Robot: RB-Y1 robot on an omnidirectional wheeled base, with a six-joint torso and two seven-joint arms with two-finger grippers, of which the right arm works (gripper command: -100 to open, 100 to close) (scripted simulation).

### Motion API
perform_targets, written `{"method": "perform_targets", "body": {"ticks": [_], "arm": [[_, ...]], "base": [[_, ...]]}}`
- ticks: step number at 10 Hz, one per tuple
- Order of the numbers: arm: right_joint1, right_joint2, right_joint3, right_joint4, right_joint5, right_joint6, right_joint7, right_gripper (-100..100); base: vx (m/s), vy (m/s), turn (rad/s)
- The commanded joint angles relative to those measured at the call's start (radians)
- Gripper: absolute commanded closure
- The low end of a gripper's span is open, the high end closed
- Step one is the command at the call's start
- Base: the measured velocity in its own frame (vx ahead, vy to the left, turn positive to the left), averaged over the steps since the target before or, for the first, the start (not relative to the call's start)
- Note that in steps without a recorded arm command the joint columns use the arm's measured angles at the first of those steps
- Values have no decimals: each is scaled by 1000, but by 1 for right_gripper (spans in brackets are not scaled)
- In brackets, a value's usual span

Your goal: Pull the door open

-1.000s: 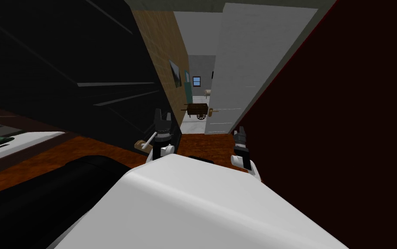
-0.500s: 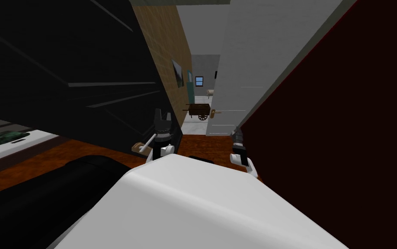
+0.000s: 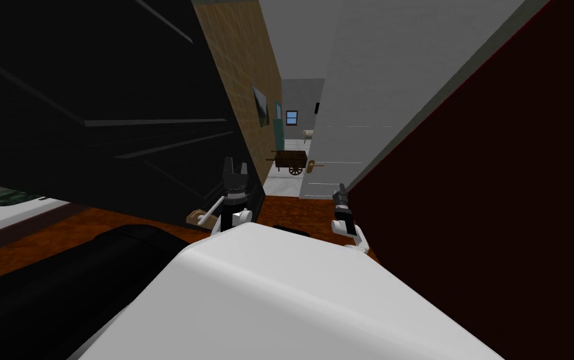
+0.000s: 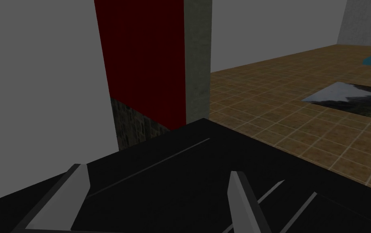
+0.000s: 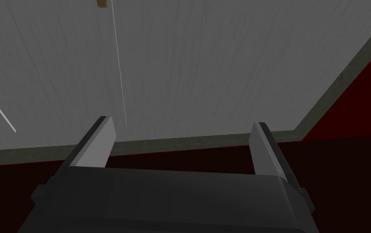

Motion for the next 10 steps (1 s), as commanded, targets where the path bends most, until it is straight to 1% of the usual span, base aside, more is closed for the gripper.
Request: {"method": "perform_targets", "body": {"ticks": [1, 9, 10], "arm": [[-17, -7, 2, 39, -1, -1, -12, -100], [-118, -41, 9, 215, -9, 12, -62, -100], [-141, -48, 10, 254, -11, 14, -73, -100]], "base": [[98, 0, 85], [100, -7, 81], [130, -1, 118]]}}
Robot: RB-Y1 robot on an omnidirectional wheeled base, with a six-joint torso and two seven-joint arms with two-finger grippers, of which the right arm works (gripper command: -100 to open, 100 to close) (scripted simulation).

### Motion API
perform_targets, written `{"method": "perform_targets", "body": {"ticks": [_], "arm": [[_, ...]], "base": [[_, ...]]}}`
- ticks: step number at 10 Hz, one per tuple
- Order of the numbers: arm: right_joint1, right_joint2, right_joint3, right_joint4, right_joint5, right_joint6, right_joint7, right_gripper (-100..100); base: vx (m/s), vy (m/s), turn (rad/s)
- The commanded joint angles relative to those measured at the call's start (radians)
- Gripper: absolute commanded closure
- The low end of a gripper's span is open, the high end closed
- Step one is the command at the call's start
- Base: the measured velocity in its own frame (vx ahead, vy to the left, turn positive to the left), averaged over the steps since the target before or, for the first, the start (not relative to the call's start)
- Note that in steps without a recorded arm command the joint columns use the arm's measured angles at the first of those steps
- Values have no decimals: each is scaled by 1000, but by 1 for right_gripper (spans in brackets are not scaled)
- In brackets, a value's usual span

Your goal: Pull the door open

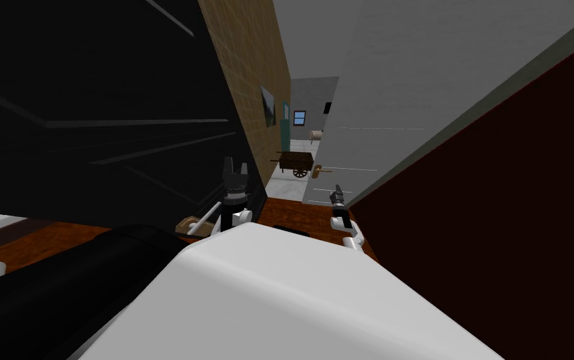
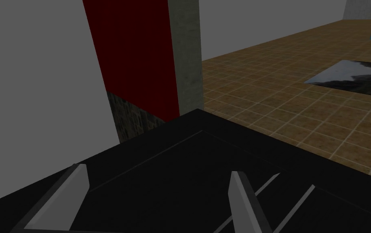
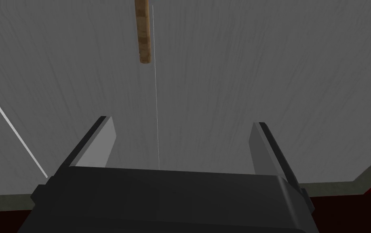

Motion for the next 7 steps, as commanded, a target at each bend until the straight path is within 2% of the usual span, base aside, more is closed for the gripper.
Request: {"method": "perform_targets", "body": {"ticks": [1, 4, 7], "arm": [[-20, -9, 2, 39, -2, 4, -14, -100], [-51, -19, 4, 91, -4, 7, -29, -100], [-93, -33, 7, 166, -8, 13, -50, -100]], "base": [[146, -12, 94], [109, -22, 61], [143, -20, 86]]}}
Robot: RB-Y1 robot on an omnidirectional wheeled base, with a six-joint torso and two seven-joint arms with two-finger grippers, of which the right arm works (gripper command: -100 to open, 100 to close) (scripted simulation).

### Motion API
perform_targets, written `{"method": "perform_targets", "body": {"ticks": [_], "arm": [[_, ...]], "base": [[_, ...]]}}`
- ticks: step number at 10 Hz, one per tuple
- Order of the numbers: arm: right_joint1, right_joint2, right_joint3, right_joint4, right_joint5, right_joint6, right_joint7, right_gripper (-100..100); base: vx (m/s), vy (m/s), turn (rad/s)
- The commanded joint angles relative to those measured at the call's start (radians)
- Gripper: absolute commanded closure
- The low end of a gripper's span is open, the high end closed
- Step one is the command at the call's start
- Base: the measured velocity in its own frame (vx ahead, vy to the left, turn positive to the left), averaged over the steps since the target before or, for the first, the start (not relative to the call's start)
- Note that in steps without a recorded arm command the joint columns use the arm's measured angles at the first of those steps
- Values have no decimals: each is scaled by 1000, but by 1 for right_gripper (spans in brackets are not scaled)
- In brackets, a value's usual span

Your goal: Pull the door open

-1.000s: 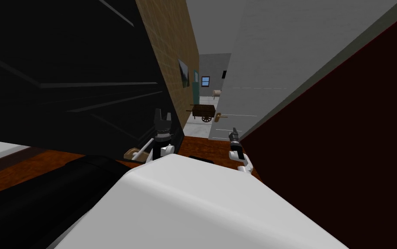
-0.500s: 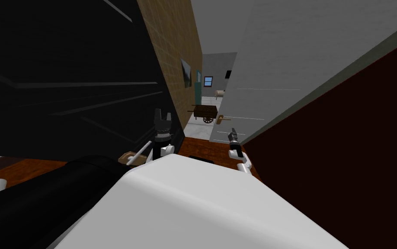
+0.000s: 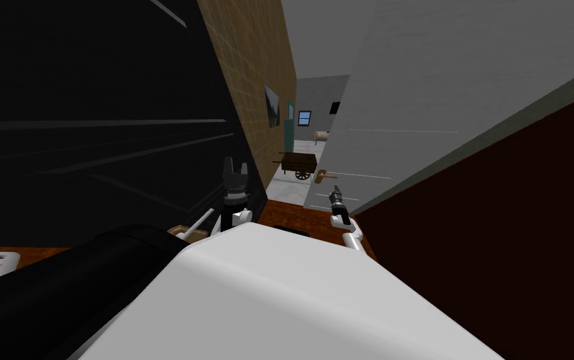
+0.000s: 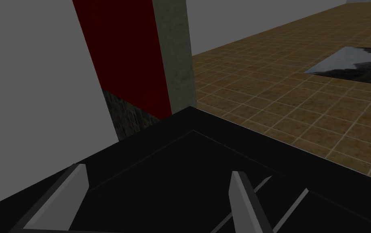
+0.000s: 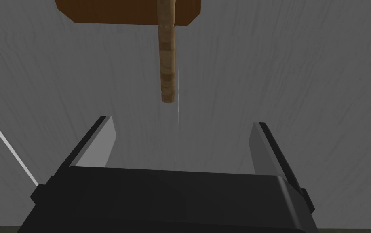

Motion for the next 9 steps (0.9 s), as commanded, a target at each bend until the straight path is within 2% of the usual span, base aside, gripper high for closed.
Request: {"method": "perform_targets", "body": {"ticks": [1, 4, 5, 6, 7, 8, 9], "arm": [[-21, -8, 2, 36, -2, 5, -13, -100], [-52, -18, 4, 91, -4, 9, -28, -100], [-47, -14, 3, 82, -3, 7, -24, -100], [-45, -48, -15, 110, -16, -8, -45, -100], [-45, -48, -15, 110, -16, -8, -45, -100], [-42, -72, -27, 127, -25, -18, -59, -100], [-42, -72, -27, 127, -25, -18, -59, -100]], "base": [[181, -39, 88], [159, -46, 69], [63, -19, 16], [129, 34, 229], [148, 37, 113], [132, 46, 134], [97, 34, 57]]}}
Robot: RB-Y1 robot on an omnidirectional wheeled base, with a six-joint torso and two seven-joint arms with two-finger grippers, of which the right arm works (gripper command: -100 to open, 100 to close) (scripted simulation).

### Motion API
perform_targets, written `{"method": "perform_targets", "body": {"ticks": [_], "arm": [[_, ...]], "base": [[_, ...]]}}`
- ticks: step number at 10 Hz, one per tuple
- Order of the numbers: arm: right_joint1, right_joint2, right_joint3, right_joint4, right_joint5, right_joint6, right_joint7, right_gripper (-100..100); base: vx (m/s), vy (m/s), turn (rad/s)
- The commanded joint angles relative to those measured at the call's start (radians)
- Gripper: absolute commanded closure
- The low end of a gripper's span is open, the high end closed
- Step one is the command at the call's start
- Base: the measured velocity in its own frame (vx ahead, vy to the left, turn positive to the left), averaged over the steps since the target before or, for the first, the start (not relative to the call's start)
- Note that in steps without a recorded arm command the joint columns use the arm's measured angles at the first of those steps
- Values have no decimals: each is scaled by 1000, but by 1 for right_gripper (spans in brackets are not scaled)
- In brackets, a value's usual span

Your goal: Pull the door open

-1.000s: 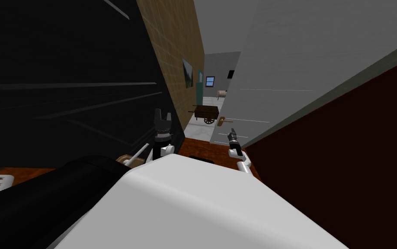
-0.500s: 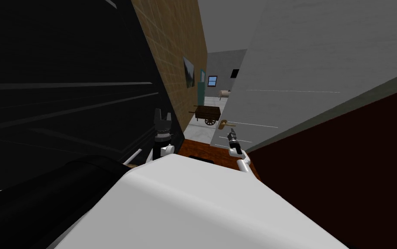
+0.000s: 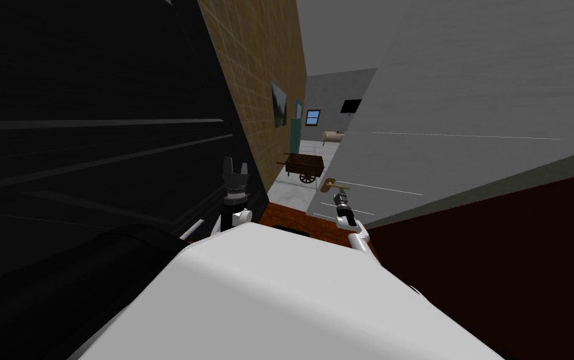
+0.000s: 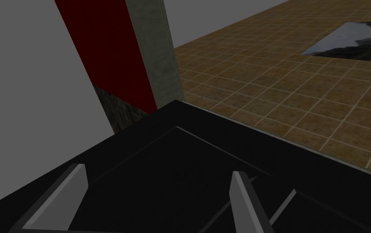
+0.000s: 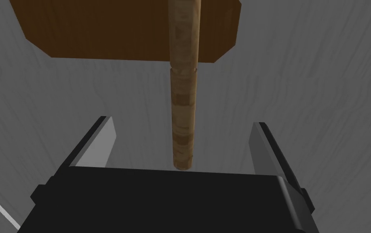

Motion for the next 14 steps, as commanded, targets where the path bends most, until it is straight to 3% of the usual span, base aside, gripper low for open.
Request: {"method": "perform_targets", "body": {"ticks": [1, 4, 5, 6, 7, 12, 14], "arm": [[-5, -31, -16, 35, -12, -18, -19, -100], [1, -87, -45, 76, -33, -42, -53, -100], [2, -94, -49, 81, -35, -45, -57, -100], [5, -81, -47, 67, -31, -39, -46, -100], [5, -81, -47, 67, -31, -39, -46, 100], [5, -81, -47, 67, -31, -39, -46, 100], [18, -100, -28, 62, -31, -52, -68, 100]], "base": [[110, 40, 165], [151, 21, 173], [144, 19, 99], [61, 7, 9], [-6, -2, -7], [-11, -1, 2], [-149, -60, 148]]}}
